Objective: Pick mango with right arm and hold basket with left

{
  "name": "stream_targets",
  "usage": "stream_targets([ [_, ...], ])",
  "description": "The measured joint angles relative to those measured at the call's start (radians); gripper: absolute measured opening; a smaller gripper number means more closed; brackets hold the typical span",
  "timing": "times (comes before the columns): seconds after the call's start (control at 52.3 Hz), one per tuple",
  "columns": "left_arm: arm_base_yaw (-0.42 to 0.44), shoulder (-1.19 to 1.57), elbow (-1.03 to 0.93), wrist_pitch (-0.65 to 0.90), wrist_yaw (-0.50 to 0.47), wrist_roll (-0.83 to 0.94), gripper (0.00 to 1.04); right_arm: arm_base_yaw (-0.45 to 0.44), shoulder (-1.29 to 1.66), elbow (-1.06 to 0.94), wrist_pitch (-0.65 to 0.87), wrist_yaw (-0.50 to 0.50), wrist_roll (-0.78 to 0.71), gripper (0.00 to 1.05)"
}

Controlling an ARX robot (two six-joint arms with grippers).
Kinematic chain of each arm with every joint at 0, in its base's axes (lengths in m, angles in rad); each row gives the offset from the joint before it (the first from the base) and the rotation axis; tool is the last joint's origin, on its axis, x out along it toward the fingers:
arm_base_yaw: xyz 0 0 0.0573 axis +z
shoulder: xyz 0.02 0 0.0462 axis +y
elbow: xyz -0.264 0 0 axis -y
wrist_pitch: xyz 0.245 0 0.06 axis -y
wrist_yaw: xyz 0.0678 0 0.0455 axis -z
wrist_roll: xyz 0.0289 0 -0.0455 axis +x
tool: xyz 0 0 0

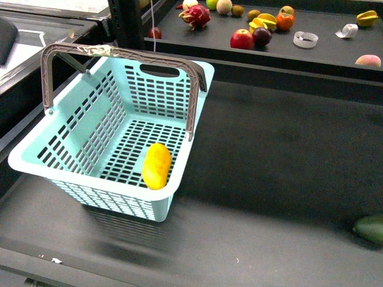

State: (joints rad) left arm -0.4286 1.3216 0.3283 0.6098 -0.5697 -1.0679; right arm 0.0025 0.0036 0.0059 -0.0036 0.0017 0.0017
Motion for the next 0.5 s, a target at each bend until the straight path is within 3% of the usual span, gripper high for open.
stream_targets([
  [0.057, 0.043, -0.01, -0.103, 0.258, 0.149, 0.334, 0.66, 0.0, 0.0, 0.0, 0.0, 0.001, 0.0, 0.96],
  [0.153, 0.097, -0.079, -0.177, 0.443, 0.245, 0.705, 0.49, 0.0, 0.0, 0.0, 0.0, 0.0, 0.0, 0.96],
  [0.248, 0.152, -0.189, -0.222, 0.411, 0.304, 0.934, 0.29, 0.0, 0.0, 0.0, 0.0, -0.001, 0.0, 0.96],
  [0.401, 0.213, -0.32, -0.268, 0.314, 0.364, 1.023, 0.02, 0.0, 0.0, 0.0, 0.0, 0.0, 0.0, 0.96],
  [0.497, 0.25, -0.417, -0.286, 0.242, 0.398, 1.043, 0.02, 0.0, 0.0, 0.0, 0.0, 0.0, 0.0, 0.96],
])
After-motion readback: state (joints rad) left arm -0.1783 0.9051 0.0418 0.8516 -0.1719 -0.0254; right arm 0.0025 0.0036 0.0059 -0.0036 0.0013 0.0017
